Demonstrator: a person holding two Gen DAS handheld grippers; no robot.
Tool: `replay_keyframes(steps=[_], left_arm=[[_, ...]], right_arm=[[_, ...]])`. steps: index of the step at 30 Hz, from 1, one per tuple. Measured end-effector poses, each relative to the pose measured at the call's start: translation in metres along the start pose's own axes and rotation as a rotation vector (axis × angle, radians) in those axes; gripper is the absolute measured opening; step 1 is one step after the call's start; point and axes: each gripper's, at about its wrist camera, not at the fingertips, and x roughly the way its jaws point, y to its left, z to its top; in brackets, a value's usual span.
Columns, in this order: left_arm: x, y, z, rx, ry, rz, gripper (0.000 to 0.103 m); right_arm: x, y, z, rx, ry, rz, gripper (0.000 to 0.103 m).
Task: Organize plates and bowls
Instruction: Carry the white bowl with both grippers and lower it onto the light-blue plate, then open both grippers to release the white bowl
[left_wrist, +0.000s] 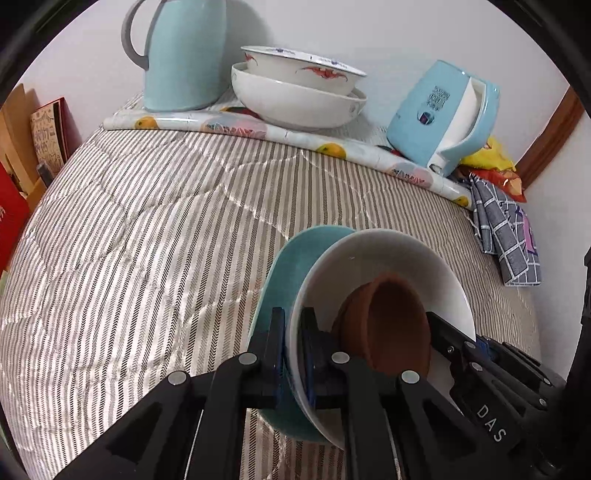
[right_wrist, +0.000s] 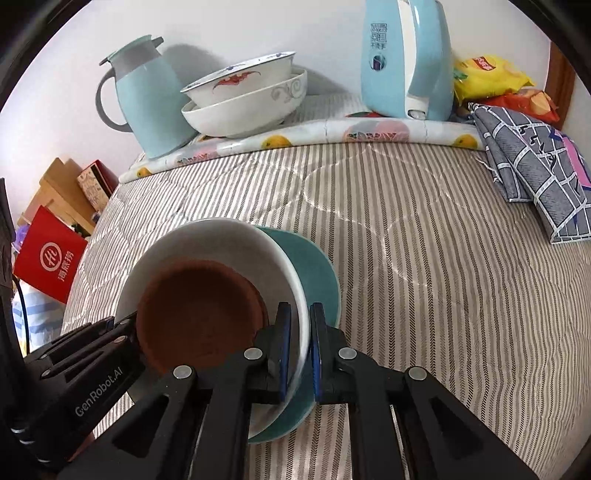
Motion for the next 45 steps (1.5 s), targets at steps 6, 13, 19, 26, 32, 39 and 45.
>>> replay_keyframes(steps=[6,13,19,26,32,39,45], left_arm=[[0.001,0.002,0.002,0.003,0.002,-0.010,0.010],[0.002,0.005,0.002,-0.013,0.008,-0.020,0.013],[0.001,0.007,0.000,-0.025,0.011,-0.035,0.013],[0.000,0.007,-0.002,-0.022,0.018,-0.022,0.014],[-0.002,0.006,-0.004,-0.022,0.025,-0.011,0.016],[-0.019,0.007,-0.006,-0.019,-0.002,-0.009,0.025],[-0.042,0.002,-0.011,-0.011,-0.045,-0.006,0.038]], right_arm=[[0.002,0.001,0.002,-0.018,-0.004,-0.010,0.010],[0.004,-0.002,0.002,-0.005,0.007,0.011,0.011],[0.001,-0.005,-0.002,0.011,0.008,0.022,0.014],[-0.001,-0.005,-0.005,0.013,0.021,0.038,0.015],[-0.009,-0.004,-0.007,0.000,0.017,0.046,0.017],[-0.018,-0.002,-0.011,-0.015,0.008,0.001,0.032],[-0.037,-0.008,-0.019,-0.008,-0.010,0.012,0.037]])
